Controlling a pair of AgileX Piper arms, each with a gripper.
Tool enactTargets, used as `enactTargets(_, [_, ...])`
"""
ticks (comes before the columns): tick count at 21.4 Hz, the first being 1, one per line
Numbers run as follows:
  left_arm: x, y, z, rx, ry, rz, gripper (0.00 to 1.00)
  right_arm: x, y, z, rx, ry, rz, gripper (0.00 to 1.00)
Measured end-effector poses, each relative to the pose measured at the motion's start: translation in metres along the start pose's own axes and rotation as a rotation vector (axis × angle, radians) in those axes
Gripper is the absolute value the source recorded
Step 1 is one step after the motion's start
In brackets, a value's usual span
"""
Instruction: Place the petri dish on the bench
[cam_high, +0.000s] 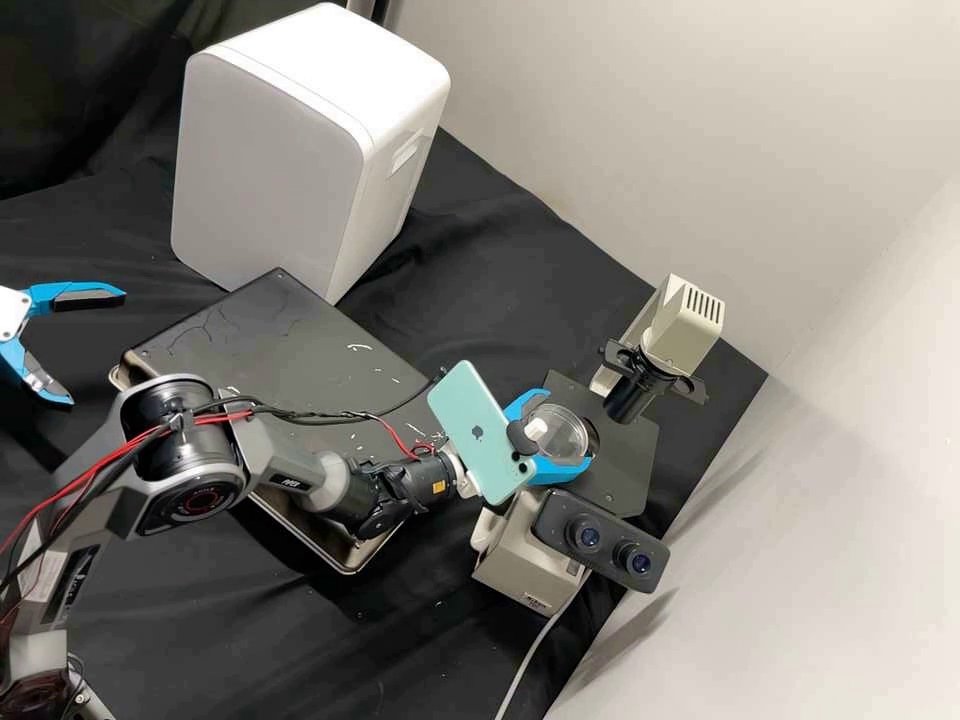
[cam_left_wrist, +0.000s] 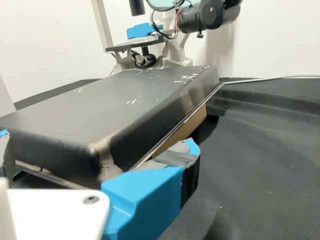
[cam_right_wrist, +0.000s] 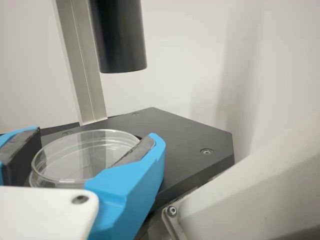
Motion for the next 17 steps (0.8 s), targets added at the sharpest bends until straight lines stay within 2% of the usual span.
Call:
enactTargets(2, [0.0, 0.0, 0.0, 0.0, 0.0, 0.0, 1.0, 0.0002, -0.0005, 0.0007, -0.011, -0.002, -0.001, 0.0])
enactTargets(6, [0.0, 0.0, 0.0, 0.0, 0.0, 0.0, 1.0, 0.0004, -0.0003, 0.0017, -0.013, -0.004, -0.001, 0.0])
enactTargets(7, [0.0, 0.0, 0.0, 0.0, 0.0, 0.0, 1.0, 0.0003, 0.0, 0.0019, -0.013, -0.005, 0.0, 1.0])
enactTargets(10, [0.0, 0.0, 0.0, 0.0, 0.0, 0.0, 1.0, 0.0003, 0.0, 0.0019, -0.014, -0.005, 0.0, 1.0])
enactTargets(12, [0.0, 0.0, 0.0, 0.0, 0.0, 0.0, 1.0, 0.0006, 0.0002, 0.0016, -0.038, -0.004, 0.001, 1.0])
enactTargets(14, [0.0, 0.0, 0.0, 0.0, 0.0, 0.0, 1.0, 0.0016, 0.001, 0.0013, -0.039, -0.011, 0.0, 1.0])
enactTargets(17, [0.0, 0.0, 0.0, 0.0, 0.0, 0.0, 1.0, 0.0017, 0.001, 0.0019, -0.057, -0.019, -0.002, 1.0])
